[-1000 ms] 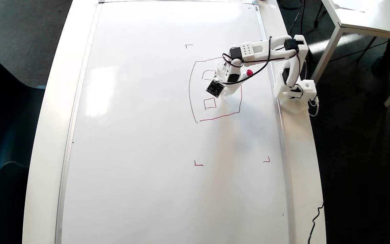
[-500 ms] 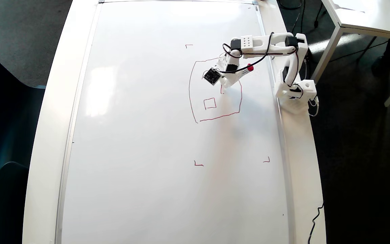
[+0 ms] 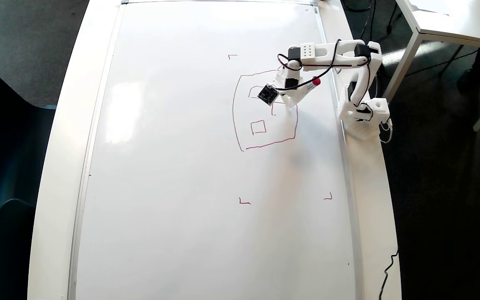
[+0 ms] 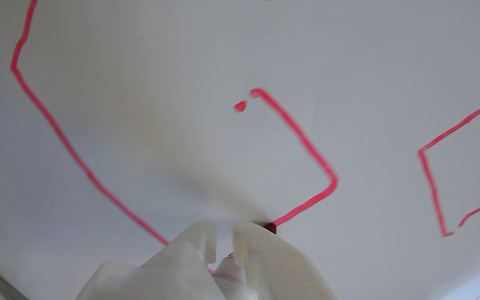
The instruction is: Draw on a whiteboard a robot head using a pen attached to the gripper
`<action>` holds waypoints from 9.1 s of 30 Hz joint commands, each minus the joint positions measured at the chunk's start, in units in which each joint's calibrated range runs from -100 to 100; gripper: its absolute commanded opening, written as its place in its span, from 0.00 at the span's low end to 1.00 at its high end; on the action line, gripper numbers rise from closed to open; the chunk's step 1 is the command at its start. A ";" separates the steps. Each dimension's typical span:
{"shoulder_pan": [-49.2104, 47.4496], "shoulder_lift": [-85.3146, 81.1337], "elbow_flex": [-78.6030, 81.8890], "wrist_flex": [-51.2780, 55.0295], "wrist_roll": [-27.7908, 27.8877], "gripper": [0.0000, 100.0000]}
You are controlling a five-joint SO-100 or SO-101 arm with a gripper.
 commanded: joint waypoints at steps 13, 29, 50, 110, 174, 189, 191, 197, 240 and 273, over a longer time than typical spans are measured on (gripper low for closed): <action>-2.69 -5.99 5.71 -4.73 -0.37 0.01; -4.61 1.22 0.98 -11.77 -1.28 0.01; -7.48 -10.19 0.08 -12.81 -0.58 0.01; -7.78 27.05 -52.12 -5.94 8.64 0.01; -8.29 33.67 -44.68 -19.93 3.87 0.01; -9.84 34.68 -45.86 -19.76 3.44 0.01; -10.21 34.68 -45.86 -19.76 3.39 0.01; -12.12 34.76 -45.95 -19.76 2.21 0.01; -5.86 37.36 -47.59 -30.53 4.35 0.01; -7.41 30.57 -37.51 -24.97 1.99 0.01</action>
